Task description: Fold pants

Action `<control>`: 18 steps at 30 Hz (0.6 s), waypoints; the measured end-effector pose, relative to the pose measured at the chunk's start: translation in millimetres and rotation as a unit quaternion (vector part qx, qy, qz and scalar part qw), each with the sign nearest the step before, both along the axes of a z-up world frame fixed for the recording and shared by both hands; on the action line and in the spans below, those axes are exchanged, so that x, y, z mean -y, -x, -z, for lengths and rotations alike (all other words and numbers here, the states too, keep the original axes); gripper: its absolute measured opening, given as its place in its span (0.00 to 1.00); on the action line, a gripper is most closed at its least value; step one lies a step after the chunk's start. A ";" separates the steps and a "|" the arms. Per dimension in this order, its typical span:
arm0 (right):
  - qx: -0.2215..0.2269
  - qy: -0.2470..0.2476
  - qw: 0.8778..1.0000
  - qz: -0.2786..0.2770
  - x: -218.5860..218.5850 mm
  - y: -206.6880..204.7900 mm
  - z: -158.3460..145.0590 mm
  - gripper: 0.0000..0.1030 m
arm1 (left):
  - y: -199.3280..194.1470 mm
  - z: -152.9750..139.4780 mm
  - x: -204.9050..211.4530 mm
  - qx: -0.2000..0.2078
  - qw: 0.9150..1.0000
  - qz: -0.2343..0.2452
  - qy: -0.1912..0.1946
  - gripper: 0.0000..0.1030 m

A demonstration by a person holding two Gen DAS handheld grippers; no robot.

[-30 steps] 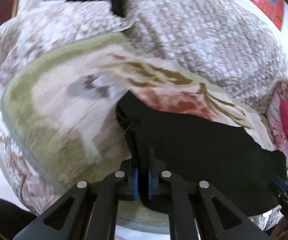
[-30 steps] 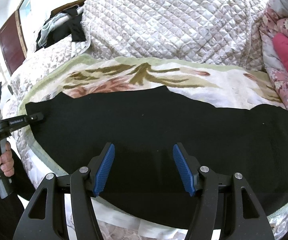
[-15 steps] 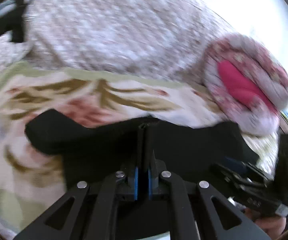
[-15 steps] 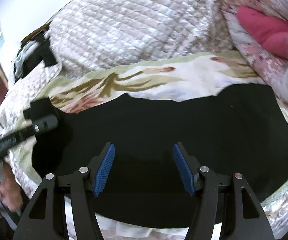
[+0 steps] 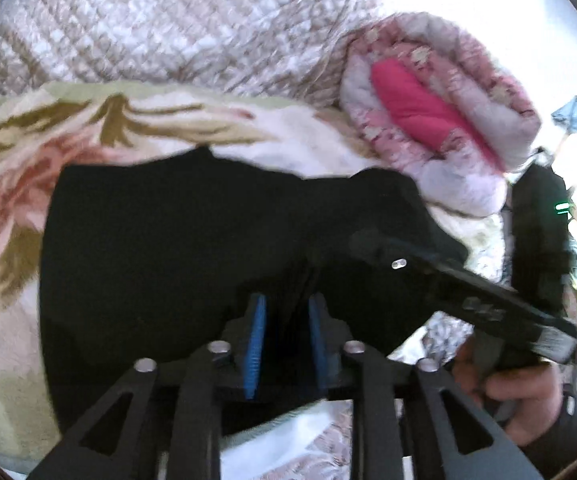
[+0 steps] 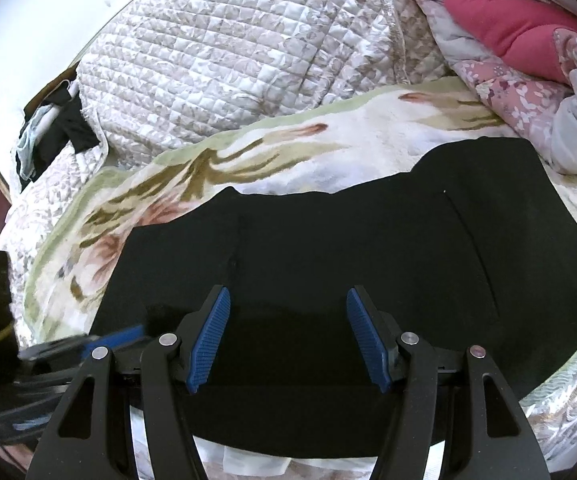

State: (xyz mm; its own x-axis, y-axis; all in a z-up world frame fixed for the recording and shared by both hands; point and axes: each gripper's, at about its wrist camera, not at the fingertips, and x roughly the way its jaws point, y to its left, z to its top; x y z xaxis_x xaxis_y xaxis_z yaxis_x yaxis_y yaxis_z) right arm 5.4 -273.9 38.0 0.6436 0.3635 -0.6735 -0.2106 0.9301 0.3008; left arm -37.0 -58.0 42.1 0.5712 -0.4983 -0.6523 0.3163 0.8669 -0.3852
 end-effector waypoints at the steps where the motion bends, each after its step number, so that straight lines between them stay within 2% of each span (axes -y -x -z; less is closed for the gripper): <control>1: -0.001 -0.004 1.000 -0.001 0.5 -0.3 0.3 0.59 | 2.3 -4.7 -4.0 0.007 1.000 -0.001 0.005 0.33; 5: -0.017 -0.038 0.999 -0.023 -1.6 -3.3 3.6 0.59 | -1.6 -19.9 -28.5 0.023 0.999 -0.035 0.001 0.35; 9: -0.044 -0.069 0.994 -0.069 -18.6 -12.4 10.3 0.60 | -21.0 -19.0 -51.3 0.023 0.993 -0.092 -0.066 0.36; 12: -0.070 -0.070 0.990 -0.097 -36.6 -26.7 17.5 0.59 | -33.7 -10.2 -64.5 0.014 0.989 -0.118 -0.090 0.36; 18: -0.081 -0.066 0.989 -0.103 -56.2 -56.0 28.2 0.59 | -41.9 8.1 -78.3 -0.001 0.986 -0.139 -0.092 0.36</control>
